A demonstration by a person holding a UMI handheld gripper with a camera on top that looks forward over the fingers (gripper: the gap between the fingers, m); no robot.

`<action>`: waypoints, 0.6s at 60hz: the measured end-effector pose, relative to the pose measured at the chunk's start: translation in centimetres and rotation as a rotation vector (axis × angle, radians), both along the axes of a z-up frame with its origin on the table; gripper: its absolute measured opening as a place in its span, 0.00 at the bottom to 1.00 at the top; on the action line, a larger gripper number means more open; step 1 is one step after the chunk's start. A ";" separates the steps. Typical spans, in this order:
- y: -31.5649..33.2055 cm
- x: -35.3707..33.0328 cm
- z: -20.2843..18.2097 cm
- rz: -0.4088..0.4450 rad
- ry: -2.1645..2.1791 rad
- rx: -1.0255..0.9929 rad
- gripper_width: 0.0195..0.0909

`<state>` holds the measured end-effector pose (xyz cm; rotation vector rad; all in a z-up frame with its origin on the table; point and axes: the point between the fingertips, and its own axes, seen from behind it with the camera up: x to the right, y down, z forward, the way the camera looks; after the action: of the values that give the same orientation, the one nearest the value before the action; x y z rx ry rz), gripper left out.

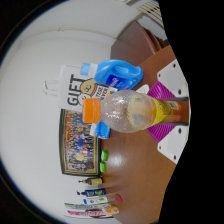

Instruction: Pour water

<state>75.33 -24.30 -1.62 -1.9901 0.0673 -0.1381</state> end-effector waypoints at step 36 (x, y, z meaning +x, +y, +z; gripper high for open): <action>14.3 -21.8 27.1 0.099 -0.835 0.152 0.10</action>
<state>53.53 -9.97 25.45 -1.6448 -0.5391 -0.8552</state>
